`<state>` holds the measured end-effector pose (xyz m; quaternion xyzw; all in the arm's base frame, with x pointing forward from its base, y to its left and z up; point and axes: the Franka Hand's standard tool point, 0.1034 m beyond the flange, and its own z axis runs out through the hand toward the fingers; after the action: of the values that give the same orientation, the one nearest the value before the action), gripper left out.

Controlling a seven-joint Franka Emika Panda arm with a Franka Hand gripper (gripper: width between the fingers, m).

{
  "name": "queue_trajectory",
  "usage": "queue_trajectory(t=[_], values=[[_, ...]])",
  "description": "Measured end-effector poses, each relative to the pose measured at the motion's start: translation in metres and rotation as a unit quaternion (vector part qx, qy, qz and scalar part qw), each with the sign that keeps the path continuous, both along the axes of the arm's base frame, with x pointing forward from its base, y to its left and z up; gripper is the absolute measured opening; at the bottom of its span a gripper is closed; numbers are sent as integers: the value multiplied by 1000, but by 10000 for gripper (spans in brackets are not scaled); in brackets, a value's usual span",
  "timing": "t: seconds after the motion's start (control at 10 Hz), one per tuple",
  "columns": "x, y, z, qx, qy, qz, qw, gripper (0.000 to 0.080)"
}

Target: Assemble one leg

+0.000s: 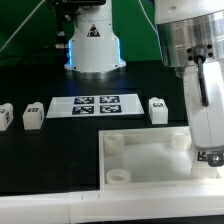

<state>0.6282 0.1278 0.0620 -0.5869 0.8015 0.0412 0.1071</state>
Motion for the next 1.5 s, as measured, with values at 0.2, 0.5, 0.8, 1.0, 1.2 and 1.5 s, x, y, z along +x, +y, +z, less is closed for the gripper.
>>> queue_trajectory(t=[0.2, 0.5, 0.8, 1.0, 1.2, 1.5], values=[[0, 0, 0, 0, 0, 0, 1000, 644], [-3, 2, 8, 4, -9, 22, 1000, 649], [-1, -4, 29, 3, -33, 73, 997, 649], [-1, -4, 28, 3, -32, 73, 997, 649], [-1, -4, 28, 3, -32, 73, 997, 649], [-2, -4, 27, 3, -31, 74, 997, 649]])
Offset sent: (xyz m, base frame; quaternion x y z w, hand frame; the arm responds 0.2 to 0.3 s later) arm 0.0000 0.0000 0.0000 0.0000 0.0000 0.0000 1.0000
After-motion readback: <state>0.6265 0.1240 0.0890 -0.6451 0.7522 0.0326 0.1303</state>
